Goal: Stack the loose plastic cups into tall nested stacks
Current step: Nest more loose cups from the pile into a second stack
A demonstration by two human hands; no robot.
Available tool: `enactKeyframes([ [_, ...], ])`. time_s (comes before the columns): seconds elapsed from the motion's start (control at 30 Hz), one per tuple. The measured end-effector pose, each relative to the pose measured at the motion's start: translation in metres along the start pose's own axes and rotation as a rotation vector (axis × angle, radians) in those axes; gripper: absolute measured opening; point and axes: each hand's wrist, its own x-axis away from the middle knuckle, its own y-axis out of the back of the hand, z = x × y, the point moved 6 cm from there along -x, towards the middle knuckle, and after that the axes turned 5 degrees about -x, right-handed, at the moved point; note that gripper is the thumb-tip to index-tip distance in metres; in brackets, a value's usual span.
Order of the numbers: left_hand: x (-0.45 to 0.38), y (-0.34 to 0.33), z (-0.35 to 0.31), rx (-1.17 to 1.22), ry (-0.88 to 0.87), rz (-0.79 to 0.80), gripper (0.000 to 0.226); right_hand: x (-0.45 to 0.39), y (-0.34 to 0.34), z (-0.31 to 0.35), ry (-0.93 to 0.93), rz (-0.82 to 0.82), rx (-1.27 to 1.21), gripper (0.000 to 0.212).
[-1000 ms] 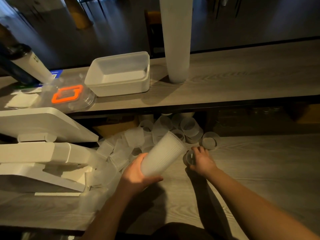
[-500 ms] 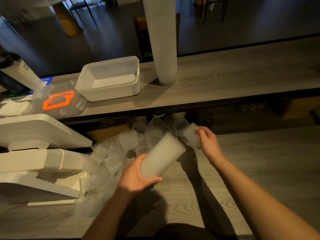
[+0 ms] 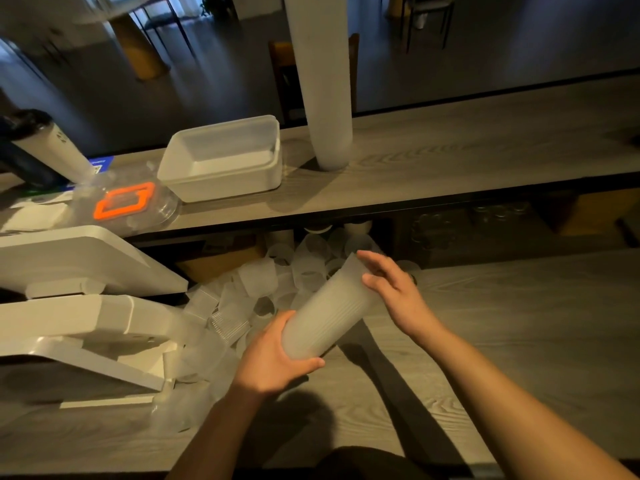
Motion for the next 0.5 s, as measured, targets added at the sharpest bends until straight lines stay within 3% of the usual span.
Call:
enactKeyframes([
  [0.27,0.002,-0.006,0.007,0.006,0.012,0.007,0.092,0.011,-0.023,-0.022,-0.121,0.103,0.026,0.069],
  [0.5,-0.001,-0.005,-0.002,0.082,0.019,-0.003,0.082,0.0,0.003,-0.042,-0.172,-0.09,-0.023,0.074],
])
